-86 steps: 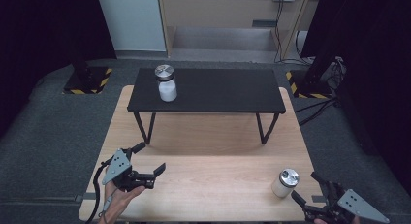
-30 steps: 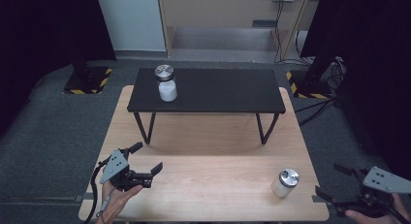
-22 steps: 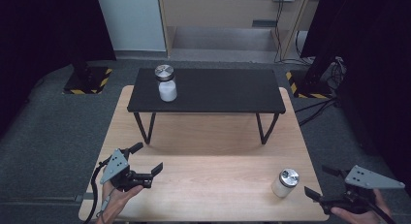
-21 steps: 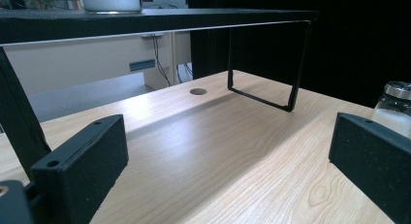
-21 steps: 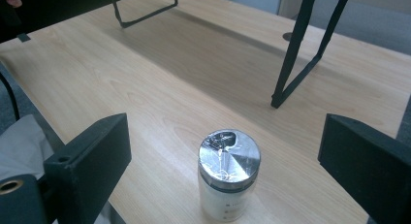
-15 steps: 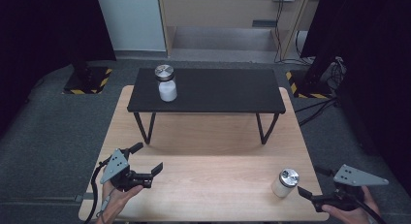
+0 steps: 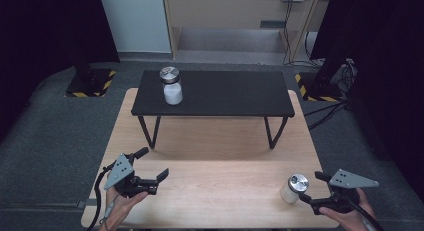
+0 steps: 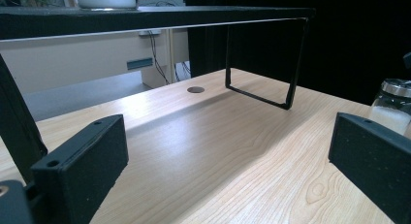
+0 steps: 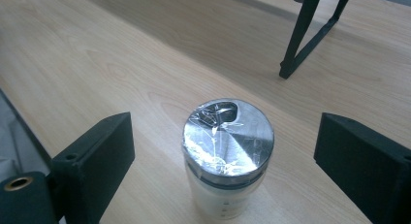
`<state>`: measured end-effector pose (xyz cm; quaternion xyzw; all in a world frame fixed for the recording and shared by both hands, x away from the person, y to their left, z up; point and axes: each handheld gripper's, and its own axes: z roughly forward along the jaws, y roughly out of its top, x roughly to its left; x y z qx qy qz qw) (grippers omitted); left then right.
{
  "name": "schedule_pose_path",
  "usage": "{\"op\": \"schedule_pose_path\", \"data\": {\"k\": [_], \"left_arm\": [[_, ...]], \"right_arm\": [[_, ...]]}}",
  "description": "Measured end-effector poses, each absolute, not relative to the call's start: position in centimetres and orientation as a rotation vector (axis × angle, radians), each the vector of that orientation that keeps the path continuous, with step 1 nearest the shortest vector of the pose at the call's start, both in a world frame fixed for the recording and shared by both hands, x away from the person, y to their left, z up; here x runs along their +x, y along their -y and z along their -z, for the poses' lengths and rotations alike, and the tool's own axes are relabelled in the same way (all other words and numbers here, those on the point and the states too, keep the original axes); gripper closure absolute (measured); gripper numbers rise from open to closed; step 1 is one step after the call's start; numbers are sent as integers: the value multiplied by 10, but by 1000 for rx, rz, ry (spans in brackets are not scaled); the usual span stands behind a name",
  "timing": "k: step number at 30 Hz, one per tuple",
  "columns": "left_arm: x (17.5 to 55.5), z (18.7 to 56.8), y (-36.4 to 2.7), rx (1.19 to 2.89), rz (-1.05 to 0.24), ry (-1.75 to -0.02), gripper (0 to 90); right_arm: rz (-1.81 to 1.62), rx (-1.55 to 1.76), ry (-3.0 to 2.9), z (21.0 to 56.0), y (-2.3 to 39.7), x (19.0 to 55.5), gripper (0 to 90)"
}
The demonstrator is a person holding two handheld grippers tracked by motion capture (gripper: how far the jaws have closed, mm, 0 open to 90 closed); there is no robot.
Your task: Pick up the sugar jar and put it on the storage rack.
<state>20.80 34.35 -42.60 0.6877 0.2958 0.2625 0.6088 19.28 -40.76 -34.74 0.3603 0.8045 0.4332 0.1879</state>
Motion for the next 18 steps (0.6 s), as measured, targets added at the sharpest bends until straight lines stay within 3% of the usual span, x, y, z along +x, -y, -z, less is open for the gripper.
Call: {"op": "schedule_pose_path", "data": {"k": [18], "left_arm": [[208,427,-344,1588,-602,-683,0]], "right_arm": [[-1213,1039,-2271,378,395,211,137]]}}
